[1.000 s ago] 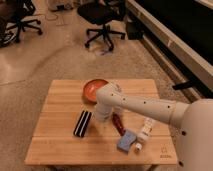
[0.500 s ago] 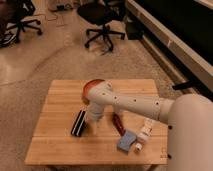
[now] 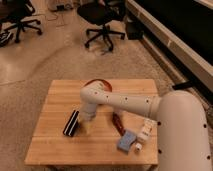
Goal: Push the eraser across the table
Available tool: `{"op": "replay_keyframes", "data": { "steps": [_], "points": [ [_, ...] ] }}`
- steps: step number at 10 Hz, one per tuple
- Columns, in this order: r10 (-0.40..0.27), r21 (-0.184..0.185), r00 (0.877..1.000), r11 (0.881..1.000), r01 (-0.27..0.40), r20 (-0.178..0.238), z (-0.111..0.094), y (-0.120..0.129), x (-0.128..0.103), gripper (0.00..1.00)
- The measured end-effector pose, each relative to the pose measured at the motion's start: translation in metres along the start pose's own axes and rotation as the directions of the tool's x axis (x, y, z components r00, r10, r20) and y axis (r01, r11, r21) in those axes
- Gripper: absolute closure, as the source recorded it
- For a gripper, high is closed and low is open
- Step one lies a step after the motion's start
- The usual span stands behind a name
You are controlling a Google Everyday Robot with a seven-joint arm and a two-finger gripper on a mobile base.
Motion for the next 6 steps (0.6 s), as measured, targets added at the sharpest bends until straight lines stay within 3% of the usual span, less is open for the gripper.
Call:
{"op": "replay_keyframes", "data": {
  "steps": [6],
  "points": [
    [-0.077,-0.007,0.997,0.997,0.077,0.006,0.015,-0.040,-0.023,0.35]
  ]
}}
